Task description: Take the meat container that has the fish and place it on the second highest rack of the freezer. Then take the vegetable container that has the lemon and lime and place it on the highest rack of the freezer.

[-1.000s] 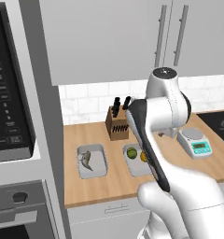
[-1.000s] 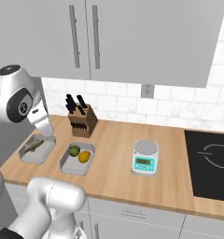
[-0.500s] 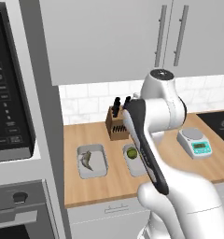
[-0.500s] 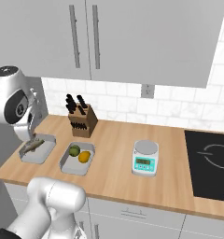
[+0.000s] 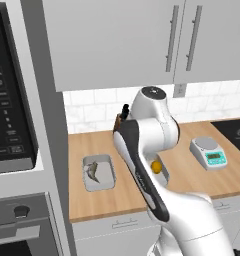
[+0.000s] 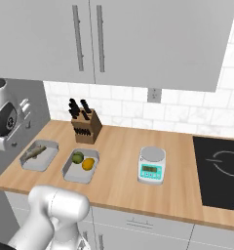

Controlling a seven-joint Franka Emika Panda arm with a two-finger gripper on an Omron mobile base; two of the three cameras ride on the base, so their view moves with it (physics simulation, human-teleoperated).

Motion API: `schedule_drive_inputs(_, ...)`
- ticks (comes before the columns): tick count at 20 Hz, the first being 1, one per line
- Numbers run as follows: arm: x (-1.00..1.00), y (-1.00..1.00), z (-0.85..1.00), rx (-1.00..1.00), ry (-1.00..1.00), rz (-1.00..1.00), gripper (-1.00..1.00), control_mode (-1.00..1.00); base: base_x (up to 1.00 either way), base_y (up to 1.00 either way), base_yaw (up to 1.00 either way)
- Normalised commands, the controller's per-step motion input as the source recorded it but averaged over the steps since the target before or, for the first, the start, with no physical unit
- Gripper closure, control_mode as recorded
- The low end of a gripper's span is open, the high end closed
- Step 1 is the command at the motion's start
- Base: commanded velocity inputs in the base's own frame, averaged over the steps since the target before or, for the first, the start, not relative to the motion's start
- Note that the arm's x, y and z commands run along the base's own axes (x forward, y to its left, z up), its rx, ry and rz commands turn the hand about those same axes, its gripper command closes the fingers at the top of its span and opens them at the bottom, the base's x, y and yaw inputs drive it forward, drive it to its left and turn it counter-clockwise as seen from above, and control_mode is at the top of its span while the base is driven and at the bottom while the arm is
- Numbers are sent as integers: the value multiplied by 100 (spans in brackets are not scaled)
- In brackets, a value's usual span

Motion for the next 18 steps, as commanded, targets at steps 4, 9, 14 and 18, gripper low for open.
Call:
schedule_drive_inputs(4, 16, 78, -64, 7, 1, -5, -100, -100, 0, 0, 0)
schedule_drive_inputs(9, 30, 61, -59, -11, 0, 0, -100, -100, 0, 0, 0)
schedule_drive_inputs(14, 21, 0, -62, -12, 4, 0, -100, -100, 0, 0, 0)
schedule_drive_inputs(18, 54, 15, -57, -16, 17, 0, -100, -100, 0, 0, 0)
